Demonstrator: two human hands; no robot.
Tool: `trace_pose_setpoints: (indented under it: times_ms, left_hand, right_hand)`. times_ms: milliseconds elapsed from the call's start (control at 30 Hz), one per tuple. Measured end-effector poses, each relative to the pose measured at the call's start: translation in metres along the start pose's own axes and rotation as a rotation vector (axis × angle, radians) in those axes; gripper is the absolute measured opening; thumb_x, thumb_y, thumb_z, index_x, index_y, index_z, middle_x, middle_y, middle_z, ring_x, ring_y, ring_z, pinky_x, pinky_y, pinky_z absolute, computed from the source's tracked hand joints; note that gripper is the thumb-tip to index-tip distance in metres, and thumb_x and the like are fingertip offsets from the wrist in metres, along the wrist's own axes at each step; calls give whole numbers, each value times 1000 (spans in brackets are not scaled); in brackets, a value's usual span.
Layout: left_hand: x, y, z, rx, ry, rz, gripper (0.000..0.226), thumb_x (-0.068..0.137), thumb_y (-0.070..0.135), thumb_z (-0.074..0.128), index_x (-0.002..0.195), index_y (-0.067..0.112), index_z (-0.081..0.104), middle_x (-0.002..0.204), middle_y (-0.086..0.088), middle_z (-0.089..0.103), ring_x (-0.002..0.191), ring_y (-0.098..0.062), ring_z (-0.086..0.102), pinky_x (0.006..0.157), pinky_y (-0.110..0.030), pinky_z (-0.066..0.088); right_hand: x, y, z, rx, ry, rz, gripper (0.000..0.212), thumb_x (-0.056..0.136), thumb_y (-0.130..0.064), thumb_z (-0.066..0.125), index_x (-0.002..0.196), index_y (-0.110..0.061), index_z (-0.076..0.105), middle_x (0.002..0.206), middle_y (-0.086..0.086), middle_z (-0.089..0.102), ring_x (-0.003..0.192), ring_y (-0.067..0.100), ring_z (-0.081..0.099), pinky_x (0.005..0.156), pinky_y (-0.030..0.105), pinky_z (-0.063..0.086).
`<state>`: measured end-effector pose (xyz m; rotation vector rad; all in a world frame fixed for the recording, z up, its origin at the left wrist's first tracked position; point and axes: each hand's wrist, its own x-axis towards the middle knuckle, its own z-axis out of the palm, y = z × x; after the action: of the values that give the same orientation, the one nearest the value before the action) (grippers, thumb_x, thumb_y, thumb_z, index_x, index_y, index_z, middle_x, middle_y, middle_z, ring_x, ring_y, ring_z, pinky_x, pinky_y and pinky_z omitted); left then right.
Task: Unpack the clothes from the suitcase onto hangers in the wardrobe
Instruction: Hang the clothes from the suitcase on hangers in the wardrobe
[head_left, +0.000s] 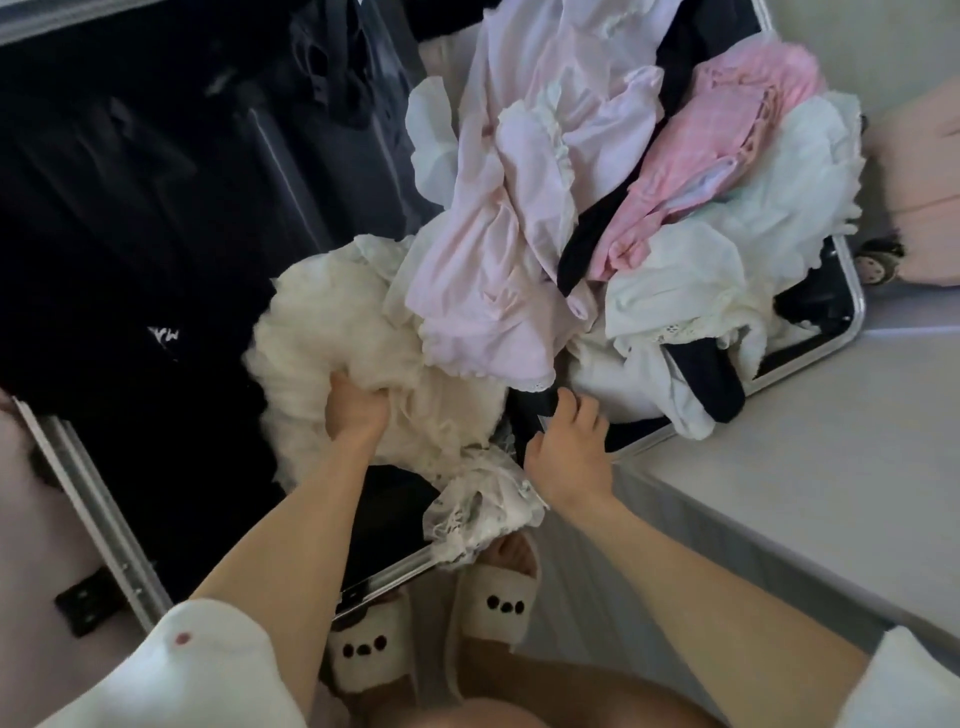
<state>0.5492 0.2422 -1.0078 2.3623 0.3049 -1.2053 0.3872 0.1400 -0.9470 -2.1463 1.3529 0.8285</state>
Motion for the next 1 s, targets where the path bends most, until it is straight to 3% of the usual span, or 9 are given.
trace_pose_setpoints:
  times_ms: [100,233,333,467,567,700,800,900,1000]
  left_hand:
    - [-13,2,-8,-166,-41,11,27,95,17,44,115,4,57,114,-14,60,104,-29,54,87,-33,43]
    - [-54,16,-41,-383,-135,-57,8,94,17,50,96,14,57,83,0,60,85,-21,59,76,-32,50]
    - [-93,30,-75,-374,-149,-68,23,91,23,54,109,9,58,99,-8,64,96,-27,61,85,-44,53]
    - [-172,64,-136,-274,-160,3,12,94,20,49,96,9,55,93,-6,56,80,-20,55,61,-31,48]
    - [-219,86,-169,-232,-243,88,16,91,15,51,77,14,58,91,-9,58,86,-25,57,83,-42,50]
    - [-291,125,-219,-191,-349,244,11,89,10,53,82,8,62,91,-10,62,89,-27,58,85,-41,49]
    - [-344,150,-254,-173,-413,364,12,89,9,54,82,12,64,94,-10,65,97,-30,62,89,-42,49]
    - [-406,173,-291,-183,-439,506,6,86,11,60,83,15,64,98,-8,64,103,-32,61,91,-41,49]
    - [-461,186,-317,-199,-398,668,16,80,13,68,93,10,59,105,-3,56,101,-24,57,83,-33,48]
  right_hand:
    - [-5,7,-11,158,-74,-1,57,92,-12,40,144,-8,17,142,16,24,131,35,25,108,39,25]
    - [-36,3,-41,292,-230,-10,51,95,-12,36,144,-9,21,145,15,23,129,32,37,100,37,36]
    - [-73,-12,-67,332,-284,-45,49,97,-14,35,144,-11,23,149,11,20,130,26,40,99,33,38]
    - [-136,-37,-122,391,-276,-128,48,96,-13,38,143,-14,27,147,9,28,126,26,43,97,32,39]
    - [-168,-48,-159,456,-219,-178,61,94,-10,43,147,-15,15,152,7,20,139,23,26,109,33,29]
    - [-213,-59,-216,677,-154,-214,80,89,-9,53,149,-18,0,156,1,5,145,18,6,115,34,16]
    - [-248,-67,-261,868,-61,-218,85,82,-6,60,147,-23,7,146,9,26,138,24,23,113,40,27]
    - [-297,-69,-303,843,35,-167,84,81,-8,62,147,-22,12,119,19,42,109,26,49,87,31,47]
    - [-344,-68,-329,788,-19,-113,42,84,-17,61,123,-9,49,120,13,38,105,30,53,76,32,55]
